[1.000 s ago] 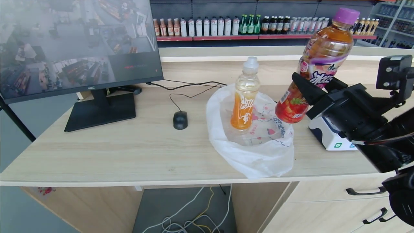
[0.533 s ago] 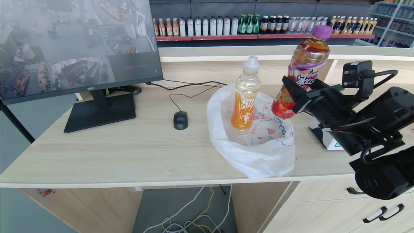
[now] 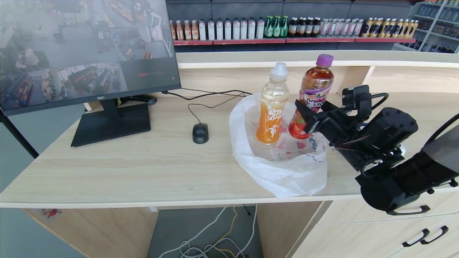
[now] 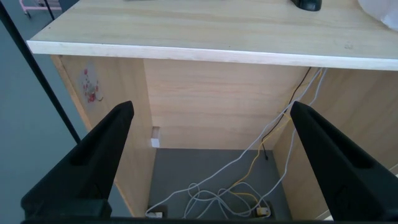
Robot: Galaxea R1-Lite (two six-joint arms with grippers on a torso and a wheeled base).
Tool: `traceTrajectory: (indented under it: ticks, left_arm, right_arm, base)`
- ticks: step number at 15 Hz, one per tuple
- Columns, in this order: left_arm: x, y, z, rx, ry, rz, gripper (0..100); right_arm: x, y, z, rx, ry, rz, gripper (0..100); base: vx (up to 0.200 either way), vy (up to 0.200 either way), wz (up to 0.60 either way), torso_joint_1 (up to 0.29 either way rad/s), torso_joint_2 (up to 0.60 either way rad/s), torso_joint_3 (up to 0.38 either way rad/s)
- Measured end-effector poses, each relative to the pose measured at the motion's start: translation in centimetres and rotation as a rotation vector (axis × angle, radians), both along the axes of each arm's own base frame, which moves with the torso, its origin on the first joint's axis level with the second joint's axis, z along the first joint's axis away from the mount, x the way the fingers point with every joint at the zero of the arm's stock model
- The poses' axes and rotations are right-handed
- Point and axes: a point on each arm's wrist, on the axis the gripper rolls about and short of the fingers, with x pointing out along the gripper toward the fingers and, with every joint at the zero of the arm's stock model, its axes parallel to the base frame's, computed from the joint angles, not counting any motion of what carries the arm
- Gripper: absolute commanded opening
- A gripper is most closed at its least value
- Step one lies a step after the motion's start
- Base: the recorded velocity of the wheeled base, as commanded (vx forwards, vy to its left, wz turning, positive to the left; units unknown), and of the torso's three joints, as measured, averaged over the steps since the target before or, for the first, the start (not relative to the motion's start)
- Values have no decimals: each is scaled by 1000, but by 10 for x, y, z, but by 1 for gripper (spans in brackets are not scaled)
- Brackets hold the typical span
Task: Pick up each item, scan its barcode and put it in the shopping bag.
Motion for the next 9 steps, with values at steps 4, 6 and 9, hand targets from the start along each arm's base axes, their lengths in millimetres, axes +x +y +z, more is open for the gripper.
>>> traceTrajectory:
  ticks: [4, 6, 9]
  left_arm:
    - [0, 0, 0, -1, 0, 1, 100]
    - [0, 0, 0, -1, 0, 0, 100]
    - [0, 0, 0, -1, 0, 1, 100]
  right_arm:
    - [12, 5, -18, -11, 38, 5, 0]
    - [15, 7, -25, -15, 52, 5, 0]
    - [18, 7, -32, -17, 67, 5, 0]
  base:
    - [0, 0, 0, 0, 0, 0]
    - [0, 0, 0, 0, 0, 0]
    - [0, 0, 0, 0, 0, 0]
